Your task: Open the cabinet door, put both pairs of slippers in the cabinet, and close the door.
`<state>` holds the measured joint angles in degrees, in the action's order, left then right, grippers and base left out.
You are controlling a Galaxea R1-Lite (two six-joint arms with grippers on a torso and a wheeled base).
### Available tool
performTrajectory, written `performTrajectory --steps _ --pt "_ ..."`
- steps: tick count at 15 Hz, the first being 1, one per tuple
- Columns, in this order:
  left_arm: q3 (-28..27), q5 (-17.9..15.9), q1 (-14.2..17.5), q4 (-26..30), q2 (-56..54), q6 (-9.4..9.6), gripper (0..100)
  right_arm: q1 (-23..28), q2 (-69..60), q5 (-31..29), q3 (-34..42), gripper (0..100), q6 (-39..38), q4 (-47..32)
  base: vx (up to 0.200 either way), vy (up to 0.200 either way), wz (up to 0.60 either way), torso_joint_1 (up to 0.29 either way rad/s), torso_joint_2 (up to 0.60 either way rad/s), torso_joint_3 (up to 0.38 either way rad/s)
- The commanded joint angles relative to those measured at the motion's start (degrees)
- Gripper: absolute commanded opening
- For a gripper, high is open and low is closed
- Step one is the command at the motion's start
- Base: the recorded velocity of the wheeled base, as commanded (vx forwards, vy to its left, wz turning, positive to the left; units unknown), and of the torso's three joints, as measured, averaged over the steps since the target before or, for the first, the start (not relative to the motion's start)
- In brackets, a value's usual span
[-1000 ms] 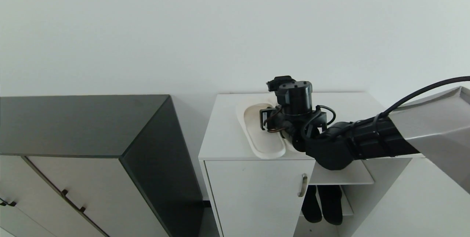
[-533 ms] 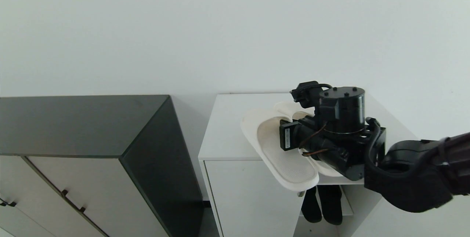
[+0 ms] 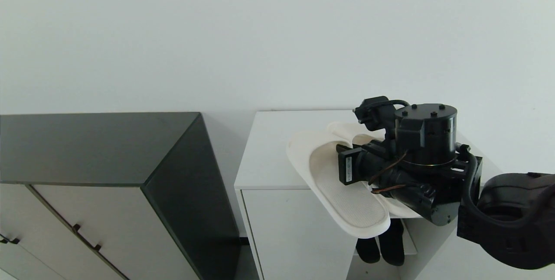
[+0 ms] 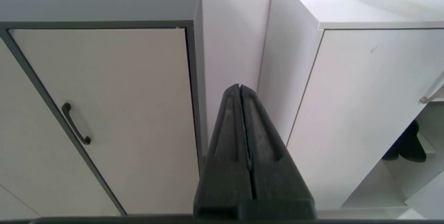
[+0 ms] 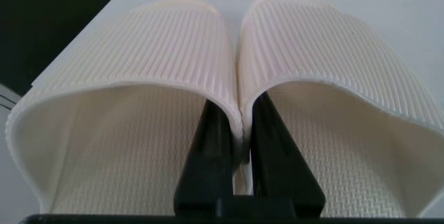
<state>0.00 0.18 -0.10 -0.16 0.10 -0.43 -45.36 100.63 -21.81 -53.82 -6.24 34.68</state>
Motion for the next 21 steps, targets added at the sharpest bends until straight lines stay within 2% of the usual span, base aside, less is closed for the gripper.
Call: performTrajectory --steps 1,13,21 --pt "0.0 0.0 0.0 0.0 0.1 -0.01 0 0.0 0.0 0.1 -0.1 0 0.0 0.0 0.000 0.000 0.00 0.000 0.00 0.000" --pt "0.0 -0.1 0.0 0.0 0.1 -0.28 0 0.1 0.4 0.3 -0.1 0 -0.1 0.0 -0.200 0.000 0.00 0.002 0.00 0.002" --pt "0.0 -0.1 0.0 0.0 0.1 -0.28 0 0.3 0.4 0.3 -0.1 0 -0.1 0.0 0.000 0.000 0.00 0.000 0.00 0.000"
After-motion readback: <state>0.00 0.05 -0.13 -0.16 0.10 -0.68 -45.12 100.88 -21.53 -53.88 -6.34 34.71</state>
